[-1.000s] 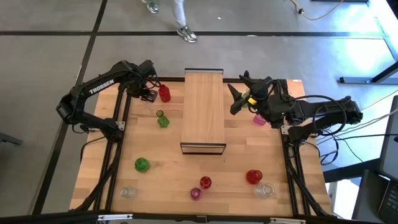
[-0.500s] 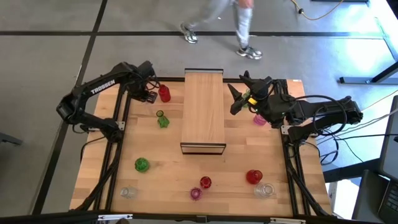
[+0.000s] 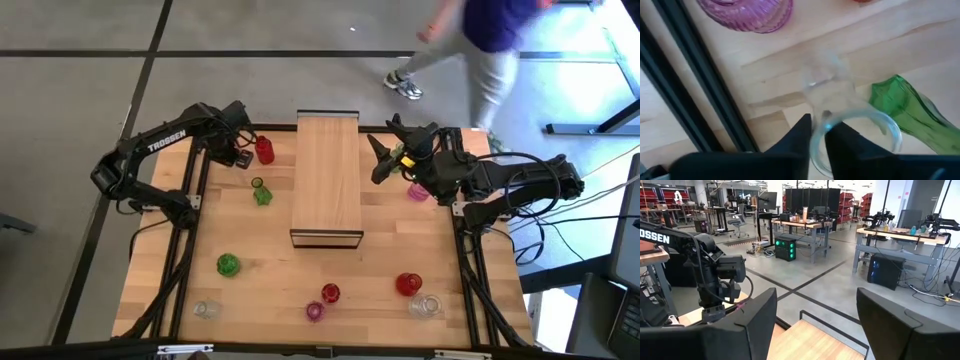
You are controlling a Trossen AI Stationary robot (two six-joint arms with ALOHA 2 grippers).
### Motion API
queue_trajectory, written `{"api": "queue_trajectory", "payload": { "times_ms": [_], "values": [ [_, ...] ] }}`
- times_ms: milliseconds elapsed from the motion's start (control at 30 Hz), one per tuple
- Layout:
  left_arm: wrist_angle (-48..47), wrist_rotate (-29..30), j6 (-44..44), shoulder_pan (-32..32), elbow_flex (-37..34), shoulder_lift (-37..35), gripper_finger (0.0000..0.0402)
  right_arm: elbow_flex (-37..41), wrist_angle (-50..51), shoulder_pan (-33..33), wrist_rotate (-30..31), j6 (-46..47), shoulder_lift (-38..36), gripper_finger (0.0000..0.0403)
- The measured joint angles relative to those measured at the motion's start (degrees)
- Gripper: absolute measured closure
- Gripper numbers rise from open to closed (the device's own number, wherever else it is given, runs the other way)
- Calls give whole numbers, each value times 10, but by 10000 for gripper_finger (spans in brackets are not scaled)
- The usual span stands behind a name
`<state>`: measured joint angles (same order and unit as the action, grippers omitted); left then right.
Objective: Sort vases onto shelf
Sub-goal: Put the top transparent vase on the shelf
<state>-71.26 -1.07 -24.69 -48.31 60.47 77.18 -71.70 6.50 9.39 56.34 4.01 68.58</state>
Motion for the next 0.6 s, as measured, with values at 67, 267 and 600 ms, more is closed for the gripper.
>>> {"api": "queue_trajectory", "payload": {
  "times_ms": [67, 267, 600],
  "values": [
    [-5, -11, 6, 2, 3, 0, 389, 0, 0, 0, 0, 0, 0, 150],
    [-63, 5, 14, 22, 45, 0, 391, 0, 0, 0, 0, 0, 0, 150],
    [-167, -55, 34, 56, 249, 0, 391, 0, 1, 0, 0, 0, 0, 150]
  ]
}}
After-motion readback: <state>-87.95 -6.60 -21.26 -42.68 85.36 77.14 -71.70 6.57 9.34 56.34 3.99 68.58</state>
